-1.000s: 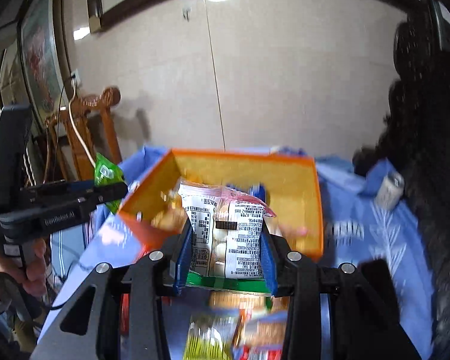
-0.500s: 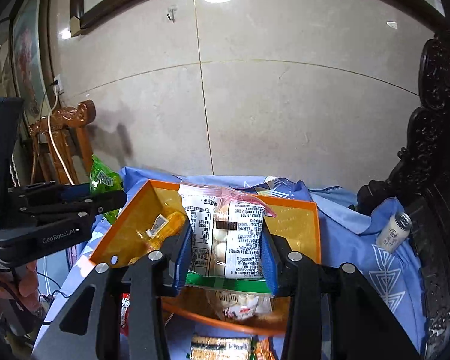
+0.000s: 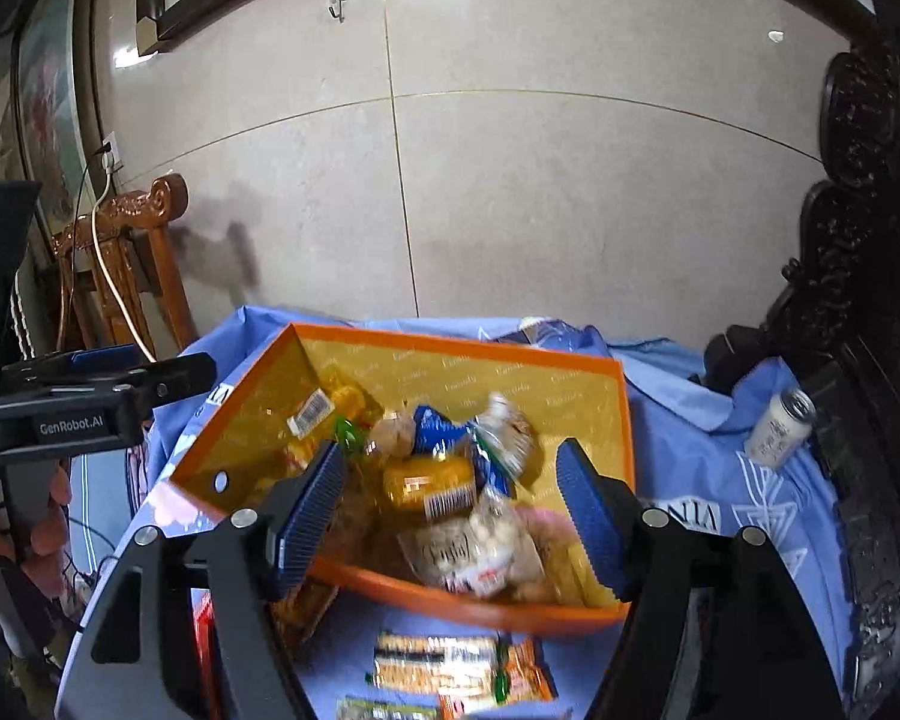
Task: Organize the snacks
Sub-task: 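Carry both bags over the orange box and open both tools to drop them, then grasp the red-and-white biscuit pack with the right tool while the left tool grasps the red chip bag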
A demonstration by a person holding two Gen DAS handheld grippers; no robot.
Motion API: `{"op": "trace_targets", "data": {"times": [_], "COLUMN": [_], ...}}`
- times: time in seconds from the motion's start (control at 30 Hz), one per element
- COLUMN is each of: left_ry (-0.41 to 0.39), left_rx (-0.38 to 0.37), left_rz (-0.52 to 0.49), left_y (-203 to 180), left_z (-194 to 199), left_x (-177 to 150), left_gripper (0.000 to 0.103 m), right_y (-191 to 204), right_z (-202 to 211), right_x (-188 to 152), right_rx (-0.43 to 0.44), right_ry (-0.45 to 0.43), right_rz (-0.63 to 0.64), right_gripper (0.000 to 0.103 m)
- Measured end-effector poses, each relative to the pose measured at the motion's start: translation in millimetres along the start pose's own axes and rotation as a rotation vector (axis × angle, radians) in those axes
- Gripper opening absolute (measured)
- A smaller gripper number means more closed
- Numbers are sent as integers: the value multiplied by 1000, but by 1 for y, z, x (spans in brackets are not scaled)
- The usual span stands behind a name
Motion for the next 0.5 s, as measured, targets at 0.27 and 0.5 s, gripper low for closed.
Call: {"op": "trace_targets", "data": {"times": [0.27,0.5], "left_ry": [45,73], "left_rx": [-20,-15], "left_rz": [23,20], "left_y": [13,25], "left_z": [7,17], "left_x": [-61,-103], "left_gripper": [99,99], "right_y": [-17,-19], "right_z": [12,15], "right_x": [-87,-171], "right_rx": [3,15], "right_ry": [125,212], "right_rz": [-10,-54], "right_gripper": [73,73]}}
Point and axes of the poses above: each gripper's, at about its wrist camera, not at the fingertips, and z roughly against the way its jaws point, y to its left, x to its top, the point moved 2 cm from there along -z, roughly the way its jaws point, and after that the axes turned 7 degrees about y, right-handed, at the moved point
